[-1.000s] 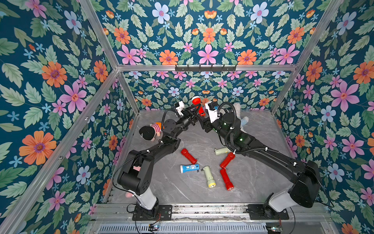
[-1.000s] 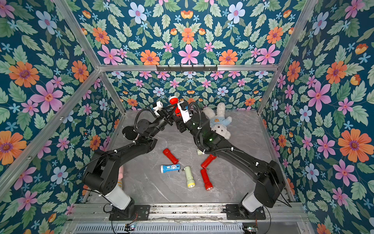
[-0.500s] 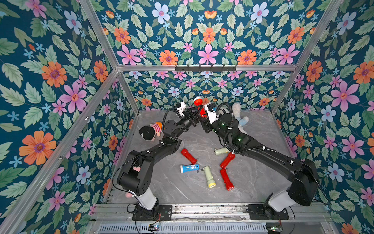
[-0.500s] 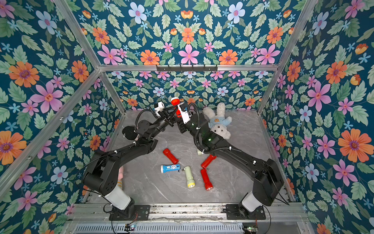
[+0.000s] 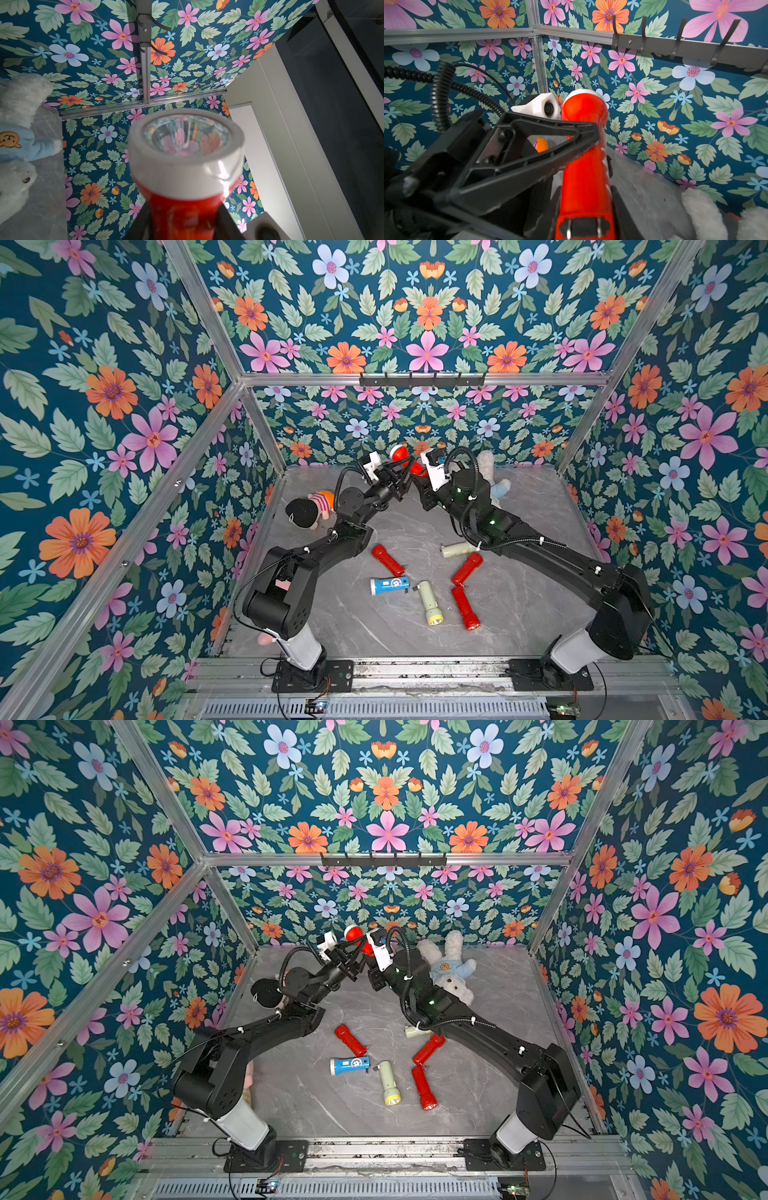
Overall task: Close the plug at the bottom of the flashlight
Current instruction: Place the flashlight at the center of the board.
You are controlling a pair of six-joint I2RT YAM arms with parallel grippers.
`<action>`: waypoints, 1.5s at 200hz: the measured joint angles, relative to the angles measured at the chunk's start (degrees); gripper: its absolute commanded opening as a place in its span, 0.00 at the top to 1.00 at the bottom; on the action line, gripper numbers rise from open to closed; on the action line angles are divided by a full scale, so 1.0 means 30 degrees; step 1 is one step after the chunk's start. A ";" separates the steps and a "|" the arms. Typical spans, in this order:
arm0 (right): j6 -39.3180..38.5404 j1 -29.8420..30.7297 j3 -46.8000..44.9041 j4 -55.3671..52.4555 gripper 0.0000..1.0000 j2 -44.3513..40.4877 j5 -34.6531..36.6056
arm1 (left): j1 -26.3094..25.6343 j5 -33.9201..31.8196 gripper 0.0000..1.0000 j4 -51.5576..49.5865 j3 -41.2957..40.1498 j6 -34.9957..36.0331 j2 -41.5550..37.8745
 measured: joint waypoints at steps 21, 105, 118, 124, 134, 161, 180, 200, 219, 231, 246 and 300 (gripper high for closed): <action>0.0058 -0.0044 0.0029 -0.0233 0.94 0.0007 -0.0044 | -0.0029 0.0007 0.67 0.0087 0.0000 -0.0015 0.0124; 0.2186 -0.1508 0.0525 -0.2943 1.00 -0.0554 -0.2783 | -0.0073 0.0648 0.29 0.0874 -0.0787 -0.0277 0.0503; 0.2550 -0.1756 0.0670 -0.3679 1.00 -0.0685 -0.3606 | -0.0066 0.0648 0.26 0.0889 -0.0998 -0.0299 0.0525; 0.2681 -0.1894 0.0889 -0.4153 1.00 -0.0685 -0.4022 | -0.0066 0.0648 0.25 0.0896 -0.1151 -0.0299 0.0525; 0.2856 -0.2164 0.1457 -0.5187 1.00 -0.0663 -0.4823 | -0.0015 0.0648 0.25 0.0911 -0.1435 -0.0299 0.0510; 0.3468 -0.3155 0.3679 -0.8313 1.00 -0.0175 -0.6666 | 0.0663 0.0736 0.25 0.0663 -0.2645 0.0007 -0.0219; 0.3526 -0.3840 0.5166 -1.0928 1.00 0.0401 -0.7919 | 0.1399 0.0729 0.24 -0.0197 -0.3264 0.0867 -0.1428; 0.3519 -0.4546 0.6331 -1.3449 1.00 0.0991 -0.9311 | 0.2222 0.0780 0.18 -0.2353 -0.3424 0.2688 -0.3330; 0.3512 -0.5610 0.7461 -1.5591 1.00 0.1734 -1.0979 | 0.2594 0.0758 0.14 -0.6535 -0.2295 0.6076 -0.5413; 0.3351 -0.6280 0.8612 -1.6954 1.00 0.2710 -1.2262 | 0.2514 0.0561 0.12 -1.0105 -0.0342 0.9420 -0.6462; 0.2834 -0.6739 1.0382 -1.9351 1.00 0.4204 -1.3435 | 0.2193 0.0197 0.12 -1.3515 0.1923 1.3493 -0.7271; -0.0423 -0.6827 1.6888 -2.7307 1.00 0.8648 -1.6495 | 0.1887 0.0204 0.14 -2.2476 0.4109 2.3197 -0.6506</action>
